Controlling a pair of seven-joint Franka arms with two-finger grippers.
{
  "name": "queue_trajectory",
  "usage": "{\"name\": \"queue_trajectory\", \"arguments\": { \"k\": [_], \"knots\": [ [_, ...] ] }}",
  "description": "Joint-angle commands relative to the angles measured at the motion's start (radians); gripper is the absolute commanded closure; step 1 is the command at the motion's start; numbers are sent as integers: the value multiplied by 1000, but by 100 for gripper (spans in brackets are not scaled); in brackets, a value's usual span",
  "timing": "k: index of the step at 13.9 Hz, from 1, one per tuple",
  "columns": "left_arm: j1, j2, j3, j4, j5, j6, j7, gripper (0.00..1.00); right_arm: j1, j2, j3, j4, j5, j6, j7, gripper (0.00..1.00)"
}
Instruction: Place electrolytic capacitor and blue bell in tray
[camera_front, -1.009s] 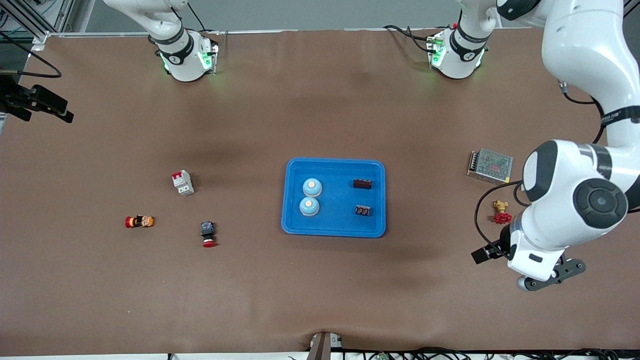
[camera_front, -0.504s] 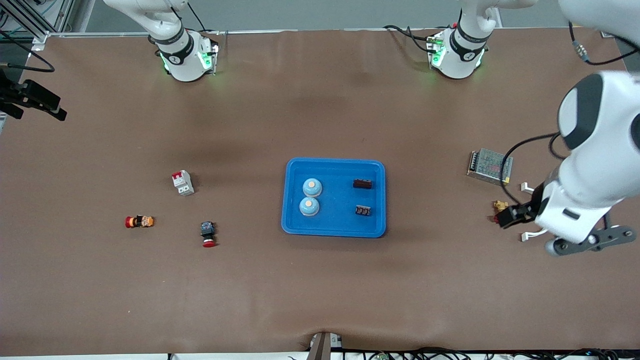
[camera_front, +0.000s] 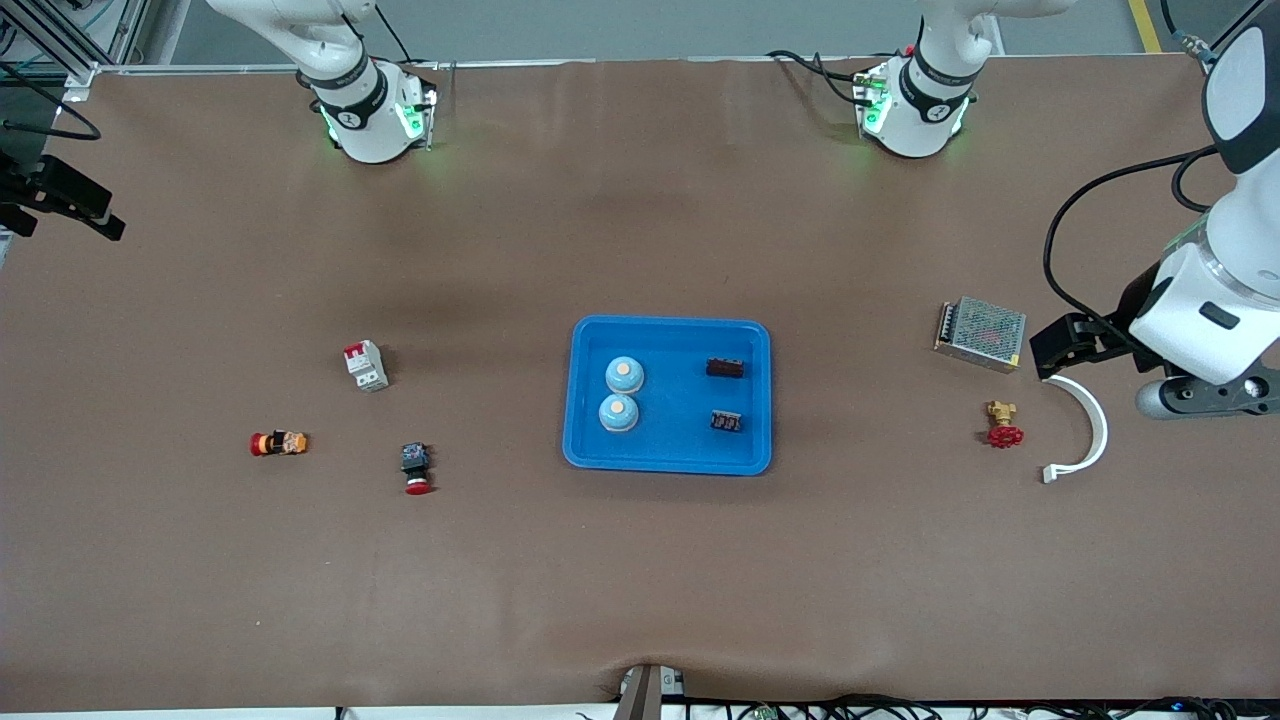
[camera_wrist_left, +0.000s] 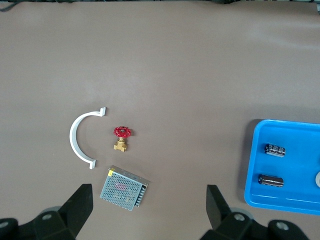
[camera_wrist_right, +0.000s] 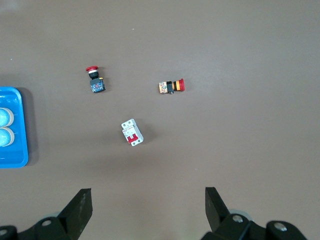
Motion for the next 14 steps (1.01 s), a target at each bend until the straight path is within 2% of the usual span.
{"name": "queue_trajectory", "arguments": {
  "k": [1,8,9,11,14],
  "knots": [
    [-18,-48,12,-42,-18,-25,-6,0,-31,3,18,24,-9,-8,-3,0],
    [-5,-181,20,-122,-58,-66,46,0,-25,15,19,28,-6,-3,-3,0],
    [-5,-200,38,-139,-60,-68,70,0,-25,15,19,30,-8,-3,-3,0],
    [-15,-252,96,-201,-86,-66,133,0,-28,15,19,33,-8,-4,-3,0],
    [-15,-336,107,-316,-95,-18,157,0,-27,15,19,36,-8,-1,-4,0]
  ]
}}
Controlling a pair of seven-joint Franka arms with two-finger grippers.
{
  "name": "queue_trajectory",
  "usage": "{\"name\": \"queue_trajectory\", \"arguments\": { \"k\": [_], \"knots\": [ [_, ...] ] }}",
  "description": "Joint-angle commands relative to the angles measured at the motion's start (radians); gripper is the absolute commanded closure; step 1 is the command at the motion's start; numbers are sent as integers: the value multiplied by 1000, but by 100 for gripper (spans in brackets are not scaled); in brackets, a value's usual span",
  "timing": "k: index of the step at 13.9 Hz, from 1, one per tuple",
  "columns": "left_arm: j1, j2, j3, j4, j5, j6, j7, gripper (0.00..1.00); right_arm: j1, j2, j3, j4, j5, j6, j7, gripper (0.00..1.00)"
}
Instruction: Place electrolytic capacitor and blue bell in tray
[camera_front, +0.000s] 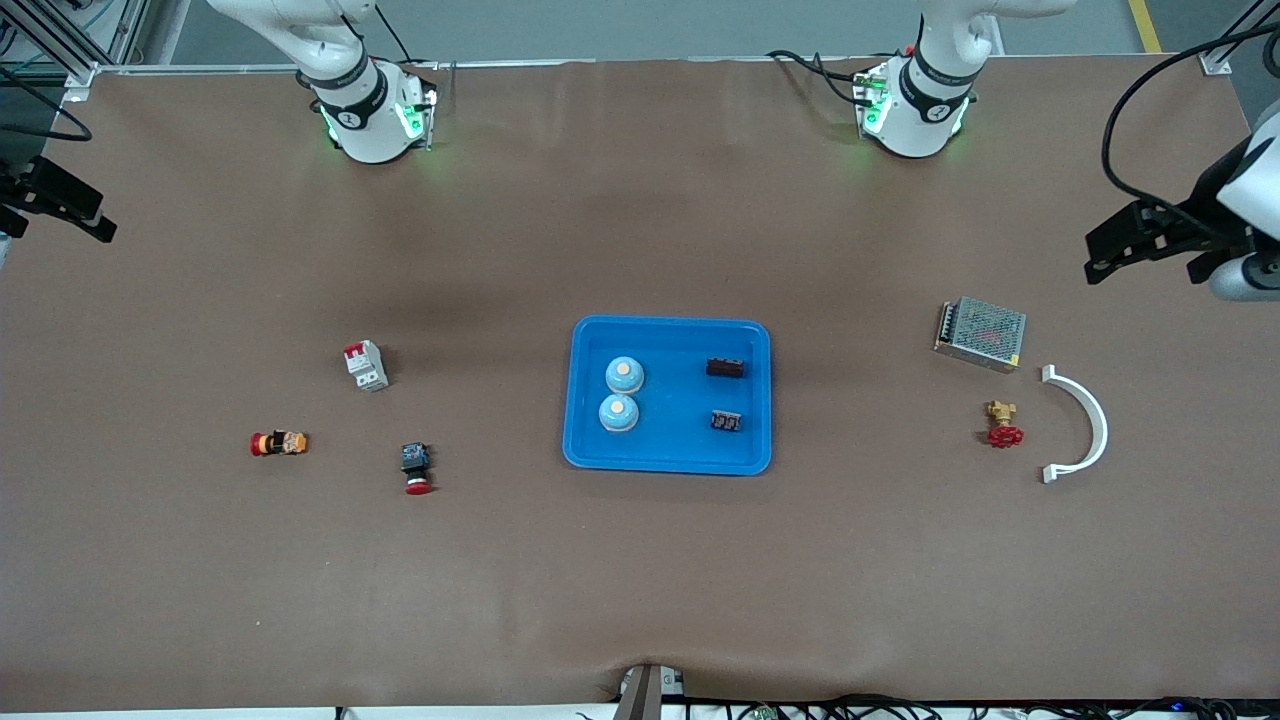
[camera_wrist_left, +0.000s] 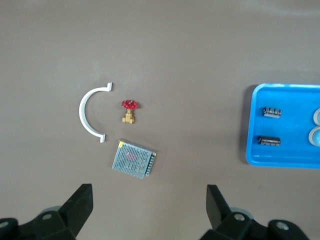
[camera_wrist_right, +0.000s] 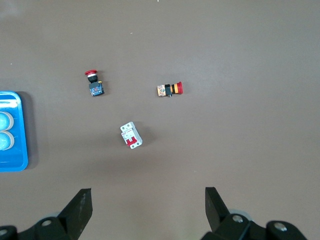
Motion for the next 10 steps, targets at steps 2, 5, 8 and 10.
{"name": "queue_trajectory", "arguments": {
  "k": [2,5,8,10],
  "knots": [
    [-9,-163,20,-225,-20,103,16,0,-15,8,14,22,-8,-4,-4,0],
    [-9,-243,33,-340,-20,162,42,0,-18,8,14,22,-8,-5,-9,0],
    [-10,-315,39,-447,-20,208,62,0,-18,8,14,30,-8,-7,-10,0],
    [-10,-342,40,-489,-20,235,64,0,-15,8,15,33,-5,-7,-9,0]
  ]
}}
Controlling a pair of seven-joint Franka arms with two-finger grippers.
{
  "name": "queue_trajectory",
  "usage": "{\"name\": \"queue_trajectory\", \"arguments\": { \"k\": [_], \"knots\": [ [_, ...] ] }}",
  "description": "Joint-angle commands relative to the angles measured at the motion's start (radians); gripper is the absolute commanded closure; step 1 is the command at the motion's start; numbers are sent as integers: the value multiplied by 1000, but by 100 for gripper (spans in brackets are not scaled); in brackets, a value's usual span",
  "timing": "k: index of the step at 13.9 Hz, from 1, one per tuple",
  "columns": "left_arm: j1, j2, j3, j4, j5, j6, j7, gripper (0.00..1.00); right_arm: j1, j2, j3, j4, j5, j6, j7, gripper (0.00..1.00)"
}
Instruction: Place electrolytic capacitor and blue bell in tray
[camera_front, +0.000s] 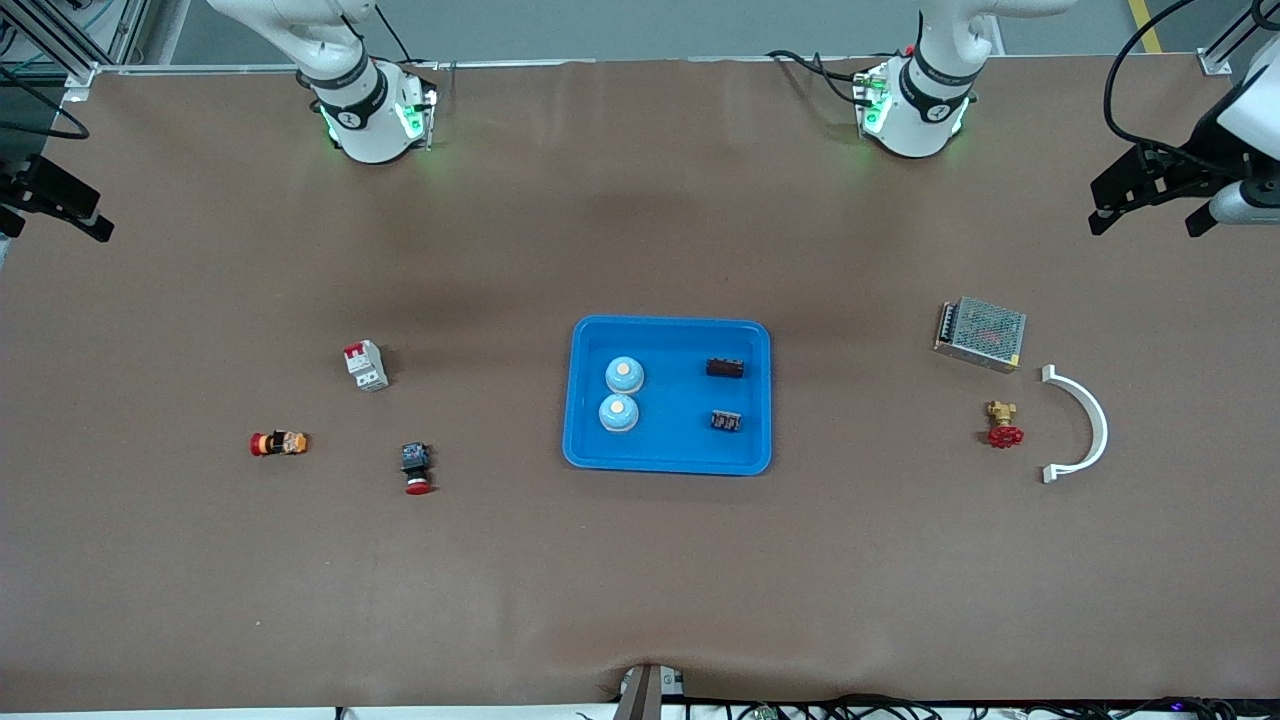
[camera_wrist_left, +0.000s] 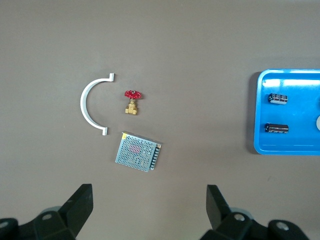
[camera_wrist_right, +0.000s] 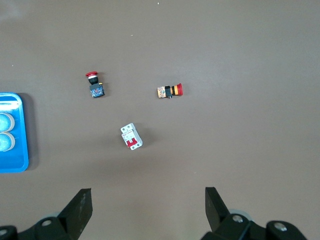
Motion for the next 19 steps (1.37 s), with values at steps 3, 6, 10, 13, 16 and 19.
{"name": "queue_trajectory", "arguments": {
  "k": [3,6,10,13,16,19],
  "knots": [
    [-23,-29,40,-26,-17,43,53,0,-17,8,13,29,5,-4,-9,0],
    [-7,-16,52,-4,-38,32,106,0,-18,8,13,41,5,-6,-9,0],
    [34,49,43,103,-97,17,94,0,-18,8,13,43,6,-6,-7,0],
    [94,100,-33,186,-85,-34,89,0,-17,8,15,43,8,-4,-7,0],
    [95,103,-38,192,-74,-32,87,0,-18,8,13,43,6,-6,-7,0],
    [92,125,-37,217,-55,-32,97,0,-17,8,15,55,8,-6,-3,0]
  ]
}}
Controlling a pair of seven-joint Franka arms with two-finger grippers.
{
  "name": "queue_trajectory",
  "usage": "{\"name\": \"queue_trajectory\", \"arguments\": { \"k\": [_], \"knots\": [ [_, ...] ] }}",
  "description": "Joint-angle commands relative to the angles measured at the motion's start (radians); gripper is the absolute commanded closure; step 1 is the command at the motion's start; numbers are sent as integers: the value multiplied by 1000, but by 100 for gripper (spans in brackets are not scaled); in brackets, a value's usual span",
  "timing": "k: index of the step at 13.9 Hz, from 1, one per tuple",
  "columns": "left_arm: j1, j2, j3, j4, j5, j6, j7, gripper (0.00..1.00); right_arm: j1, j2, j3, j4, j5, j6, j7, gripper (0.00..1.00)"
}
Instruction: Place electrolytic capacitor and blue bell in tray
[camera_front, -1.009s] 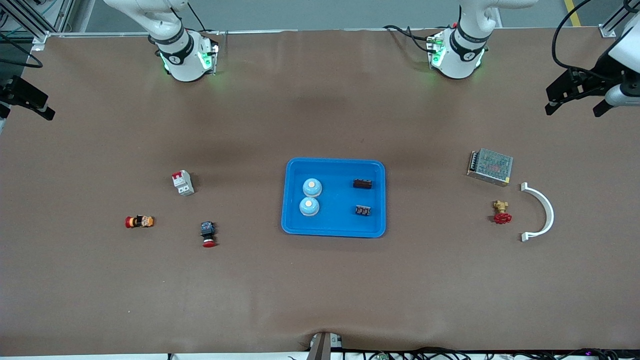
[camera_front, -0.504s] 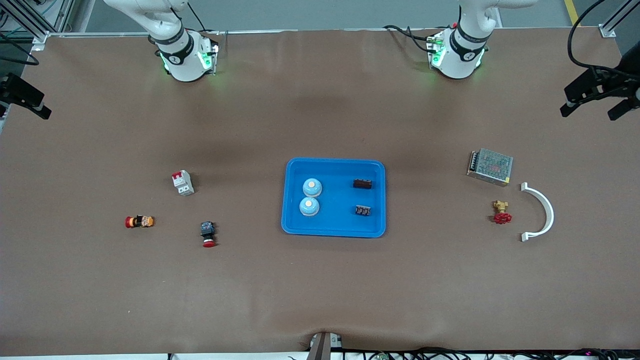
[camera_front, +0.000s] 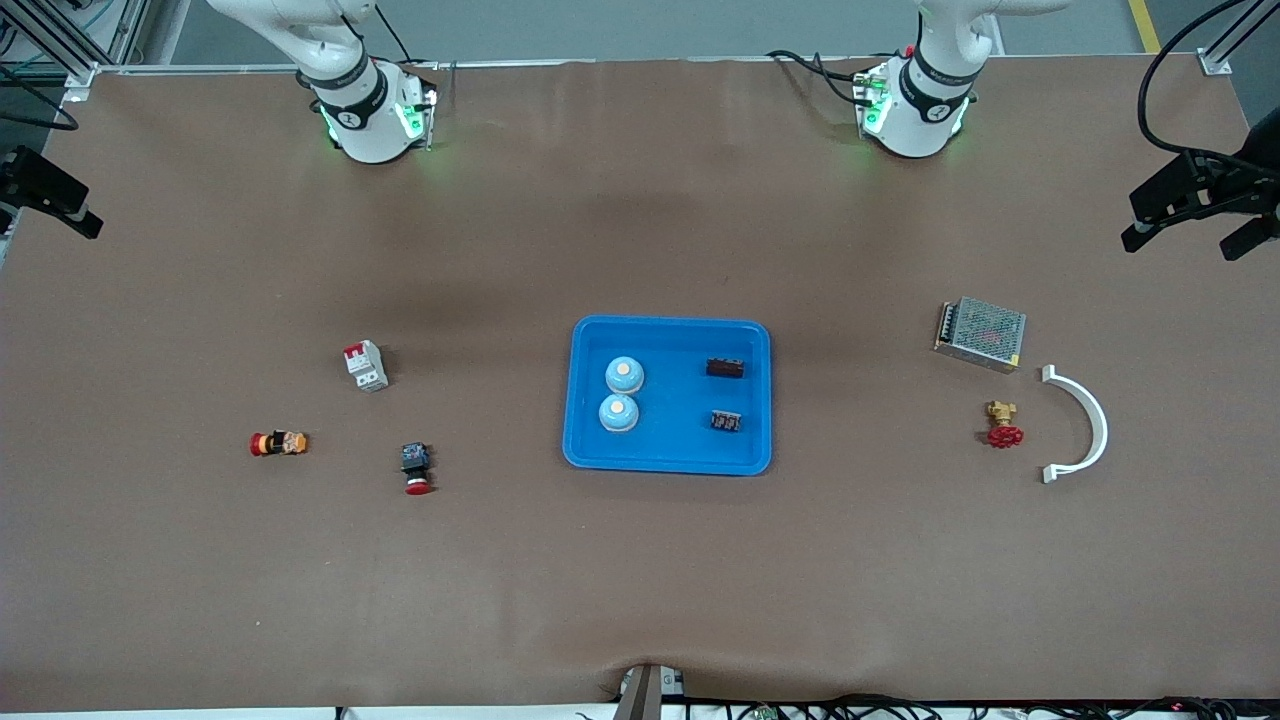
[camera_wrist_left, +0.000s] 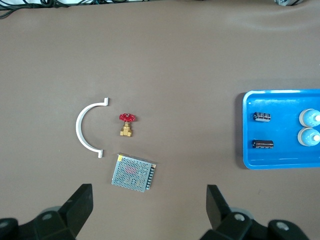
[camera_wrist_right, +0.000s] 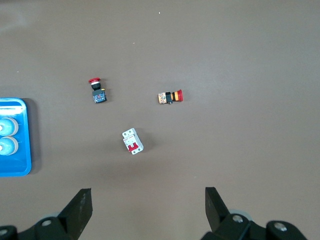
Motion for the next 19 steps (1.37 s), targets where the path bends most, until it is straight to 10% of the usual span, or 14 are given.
{"name": "queue_trajectory", "arguments": {
  "k": [1,19],
  "knots": [
    [10,35,-9,52,16,-28,17,0,-17,8,12,33,7,-6,-3,0],
    [6,87,-15,80,102,-92,124,0,-13,8,12,33,6,-9,-1,0]
  ]
}}
